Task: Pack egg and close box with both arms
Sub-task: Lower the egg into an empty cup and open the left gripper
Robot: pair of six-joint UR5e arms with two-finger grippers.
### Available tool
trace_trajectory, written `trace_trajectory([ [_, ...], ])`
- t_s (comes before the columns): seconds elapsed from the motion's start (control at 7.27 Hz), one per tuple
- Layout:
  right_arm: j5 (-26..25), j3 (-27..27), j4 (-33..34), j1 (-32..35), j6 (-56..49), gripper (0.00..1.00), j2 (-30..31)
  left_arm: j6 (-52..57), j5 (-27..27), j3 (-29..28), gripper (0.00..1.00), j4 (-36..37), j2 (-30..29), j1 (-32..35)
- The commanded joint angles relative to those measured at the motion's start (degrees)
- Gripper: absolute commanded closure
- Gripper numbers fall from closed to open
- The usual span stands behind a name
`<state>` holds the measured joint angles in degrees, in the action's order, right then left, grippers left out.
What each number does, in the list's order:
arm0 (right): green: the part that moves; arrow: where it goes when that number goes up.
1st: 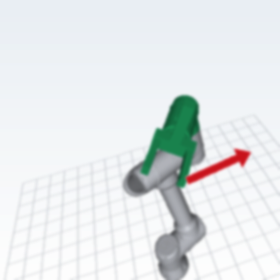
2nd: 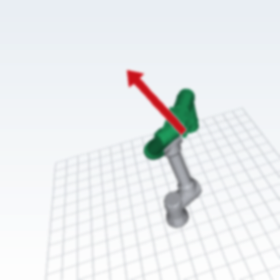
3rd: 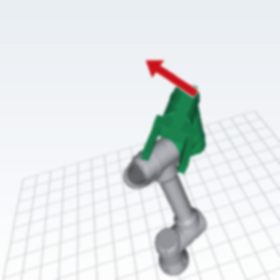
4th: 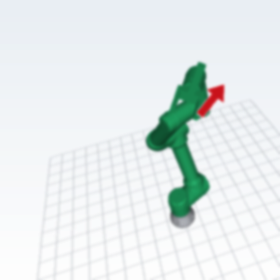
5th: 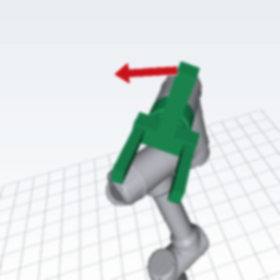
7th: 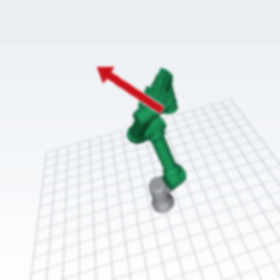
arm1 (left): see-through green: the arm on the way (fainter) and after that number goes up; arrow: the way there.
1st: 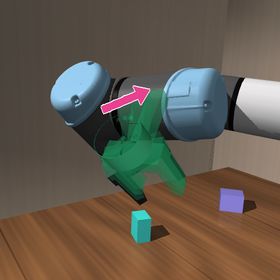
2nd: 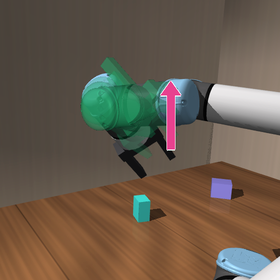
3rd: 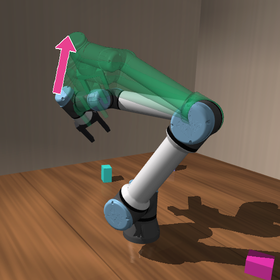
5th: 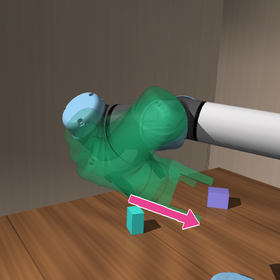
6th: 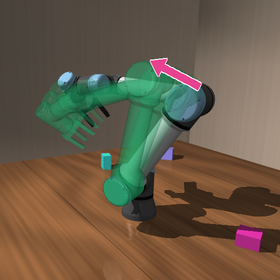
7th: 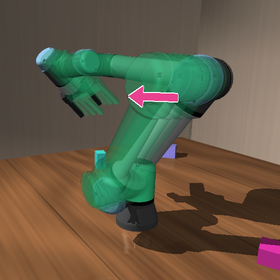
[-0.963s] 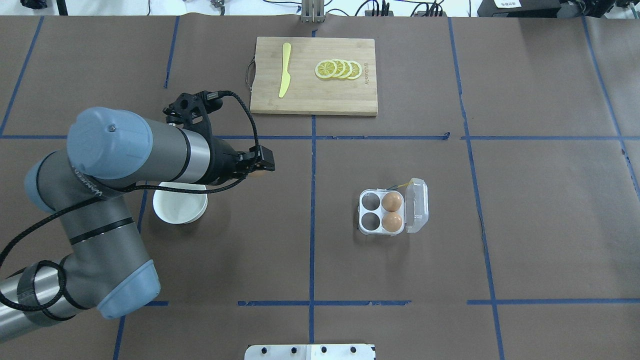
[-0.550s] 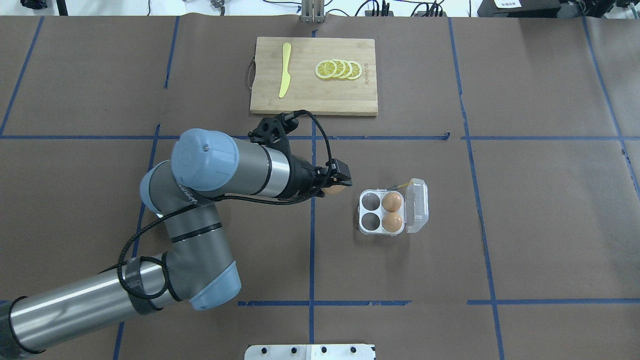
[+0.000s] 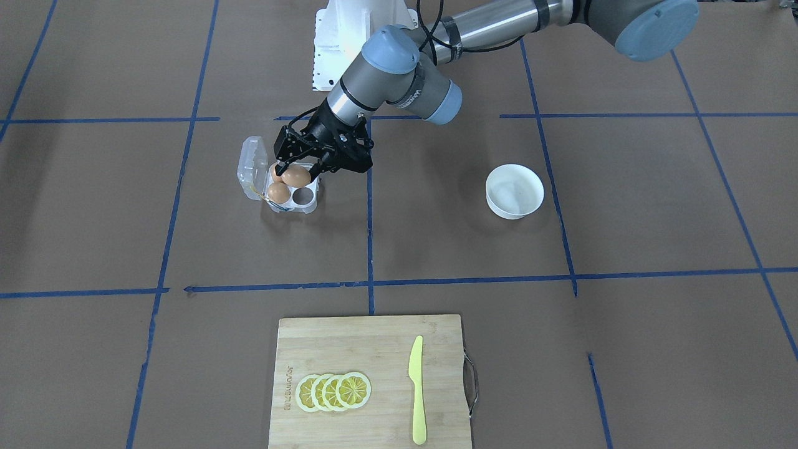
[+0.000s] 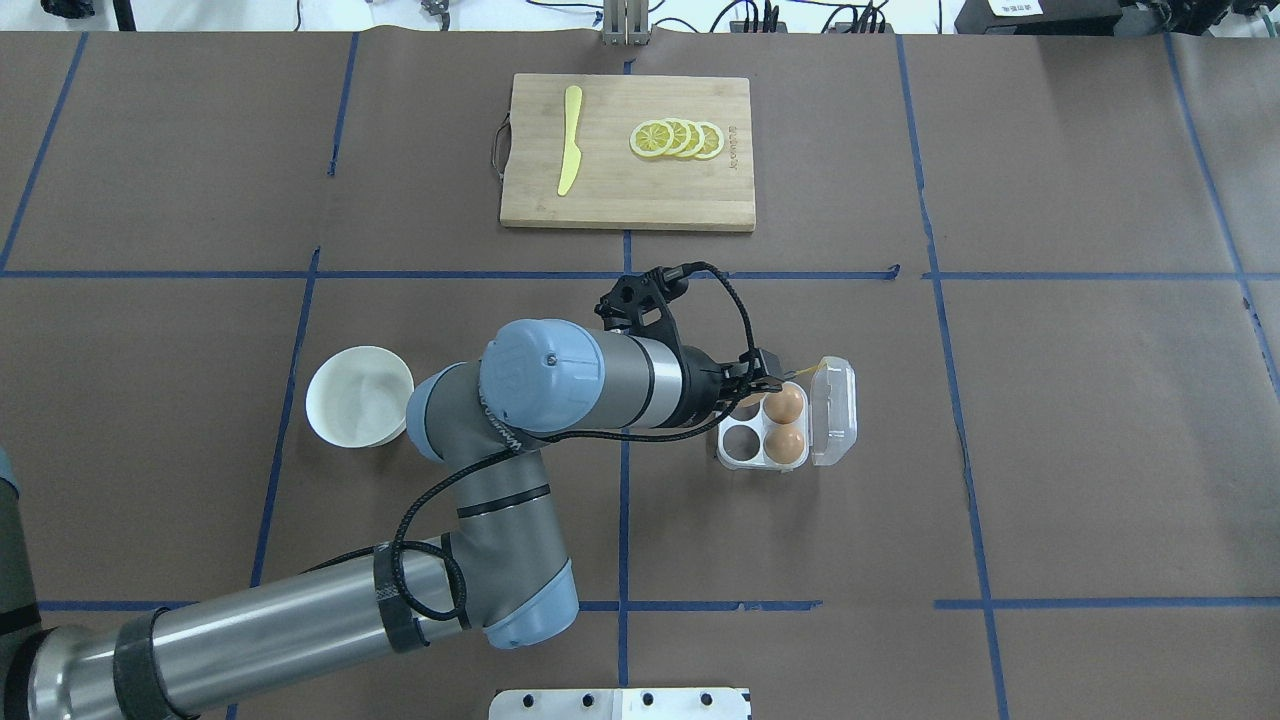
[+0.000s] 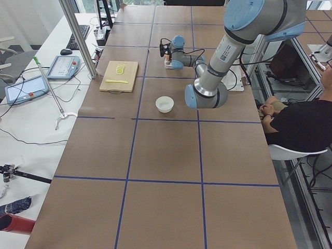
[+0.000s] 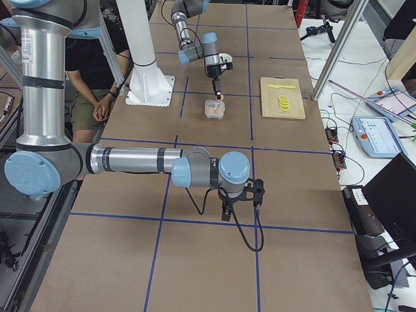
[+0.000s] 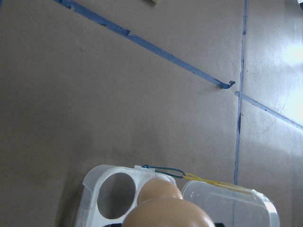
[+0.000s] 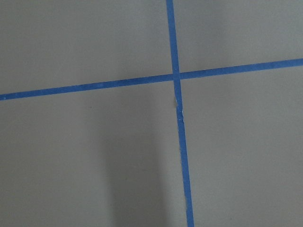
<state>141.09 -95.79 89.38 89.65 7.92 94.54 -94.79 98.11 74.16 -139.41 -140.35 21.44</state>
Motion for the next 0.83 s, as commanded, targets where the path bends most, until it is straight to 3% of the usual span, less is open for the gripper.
trace_trajectory([
  [0.0,0.7,0.0,0.0,0.0,0.0,0.00,0.2,0.0,-0.1,-1.3,0.86,-0.4,-0.4,-0.3],
  [0.14,0.7,0.0,0.0,0.0,0.0,0.00,0.2,0.1,0.0,-1.3,0.01,-0.3,-0.1,-0.4],
  [0.55,0.9,-0.6,-0.1,0.0,0.1,0.00,-0.1,0.5,1.8,1.7,0.00,0.4,0.0,1.0],
  [0.69,0.9,-1.0,-0.1,-0.1,0.6,0.00,-0.3,0.7,8.0,4.2,0.00,4.6,0.9,4.1],
])
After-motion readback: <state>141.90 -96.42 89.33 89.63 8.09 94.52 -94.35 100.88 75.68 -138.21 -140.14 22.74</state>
